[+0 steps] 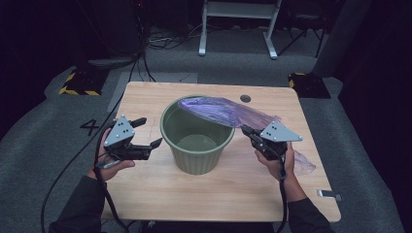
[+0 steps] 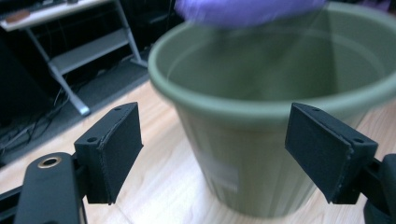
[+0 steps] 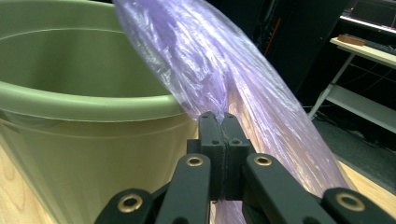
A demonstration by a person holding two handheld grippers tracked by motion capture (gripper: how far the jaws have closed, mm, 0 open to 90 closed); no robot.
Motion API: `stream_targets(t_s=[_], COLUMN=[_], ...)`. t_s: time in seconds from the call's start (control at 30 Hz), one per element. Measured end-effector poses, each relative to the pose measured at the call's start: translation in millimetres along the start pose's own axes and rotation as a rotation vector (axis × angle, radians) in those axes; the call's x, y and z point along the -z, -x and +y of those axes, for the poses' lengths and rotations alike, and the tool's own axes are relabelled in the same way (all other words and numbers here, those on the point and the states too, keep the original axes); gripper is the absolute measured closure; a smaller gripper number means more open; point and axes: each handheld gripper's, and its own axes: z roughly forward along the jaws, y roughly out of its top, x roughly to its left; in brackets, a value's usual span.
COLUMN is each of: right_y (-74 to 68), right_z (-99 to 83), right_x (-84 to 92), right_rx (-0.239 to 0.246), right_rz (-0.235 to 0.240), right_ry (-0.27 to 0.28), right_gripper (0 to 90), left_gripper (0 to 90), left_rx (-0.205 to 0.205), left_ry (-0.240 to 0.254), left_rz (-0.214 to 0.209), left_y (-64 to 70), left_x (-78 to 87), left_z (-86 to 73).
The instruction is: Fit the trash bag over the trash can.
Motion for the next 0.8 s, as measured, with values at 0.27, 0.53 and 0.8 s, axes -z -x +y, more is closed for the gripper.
stream_targets(t_s=[0.27,0.53,0.8], right_y=[-6.2,-10.2,-13.4], right_z=[3.8,7.9,14.9], right_x=[0.7,15.8,30.0], right_rx=[0.046,0.114,0.245], right_rz=[0.013,0.032,0.081], right_ry=[-0.009,0.031,0.045], right_gripper=[90.0,90.0,90.0], left_gripper=[18.1,17.0,16.8], left_rx=[-0.046,-0.141,-0.145], left_ry=[0.015,-0.03,-0.048], left_rz=[-0.03,-0.033,-0.102], left_y=[4.4,17.1,26.2], left_x=[-11.2,-33.1,-57.4], left_z=[37.8,64.4,78.0])
